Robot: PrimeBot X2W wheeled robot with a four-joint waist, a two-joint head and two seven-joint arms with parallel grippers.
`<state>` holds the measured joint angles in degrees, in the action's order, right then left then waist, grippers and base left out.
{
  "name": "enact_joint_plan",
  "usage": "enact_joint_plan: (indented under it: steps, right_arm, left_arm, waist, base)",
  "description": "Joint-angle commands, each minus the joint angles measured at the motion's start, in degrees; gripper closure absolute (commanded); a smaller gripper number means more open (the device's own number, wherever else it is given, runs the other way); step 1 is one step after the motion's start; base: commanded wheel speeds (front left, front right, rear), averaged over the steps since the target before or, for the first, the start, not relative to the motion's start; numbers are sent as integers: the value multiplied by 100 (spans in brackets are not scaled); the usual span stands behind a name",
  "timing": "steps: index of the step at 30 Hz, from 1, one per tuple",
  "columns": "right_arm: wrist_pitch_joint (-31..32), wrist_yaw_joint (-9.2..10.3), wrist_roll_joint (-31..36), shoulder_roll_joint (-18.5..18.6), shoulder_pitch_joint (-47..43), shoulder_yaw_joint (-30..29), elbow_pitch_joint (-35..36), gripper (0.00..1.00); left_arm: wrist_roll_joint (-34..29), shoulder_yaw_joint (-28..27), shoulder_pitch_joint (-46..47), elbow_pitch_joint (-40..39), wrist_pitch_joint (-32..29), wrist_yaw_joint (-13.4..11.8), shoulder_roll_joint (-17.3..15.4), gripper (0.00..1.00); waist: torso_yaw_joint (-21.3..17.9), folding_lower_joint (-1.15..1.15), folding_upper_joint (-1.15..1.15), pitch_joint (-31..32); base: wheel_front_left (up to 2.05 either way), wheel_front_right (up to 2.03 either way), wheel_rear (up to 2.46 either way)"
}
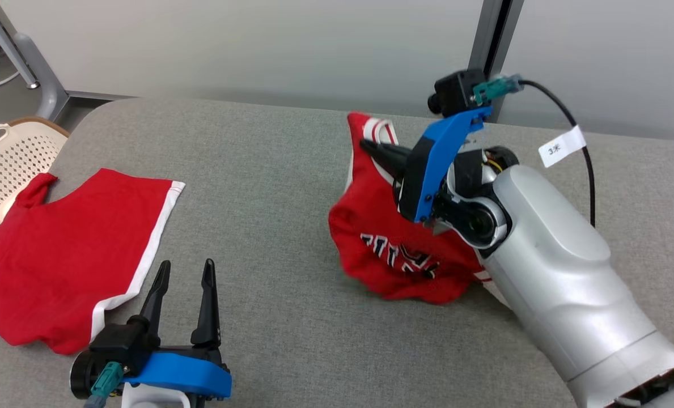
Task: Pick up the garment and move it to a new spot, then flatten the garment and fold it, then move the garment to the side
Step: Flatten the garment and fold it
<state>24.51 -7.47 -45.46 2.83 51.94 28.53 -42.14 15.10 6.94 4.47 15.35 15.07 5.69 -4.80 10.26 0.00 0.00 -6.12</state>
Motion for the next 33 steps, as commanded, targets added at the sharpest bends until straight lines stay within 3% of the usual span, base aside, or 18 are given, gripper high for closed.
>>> enact_joint_plan:
  steps: [1, 12, 17, 33]
  right_arm:
    - [-263, -5, 32, 9, 213, -12, 203, 100]
    - [-1569, -5, -92, 8, 1167, 102, 1265, 100]
    - [-2328, -4, -52, 78, 1480, -125, 1620, 100]
    - [-2445, -5, 912, 999, -948, -1798, 542, 100]
  left_arm:
    - [-37, -35, -45, -36, 15, 26, -2, 0]
    - [-83, -89, -82, -143, 15, 31, 12, 0]
    - [-115, -133, -93, -192, 15, 14, 12, 0]
    - [-130, -152, -152, -234, 15, 44, 22, 0]
  waist:
    - [-5, 0, 0, 53]
    - [-25, 0, 0, 63]
    - [-115, 0, 0, 59]
    - [-416, 0, 0, 38]
  base:
    - [0, 0, 0]
    - [0, 0, 0]
    - [0, 0, 0]
    - [0, 0, 0]
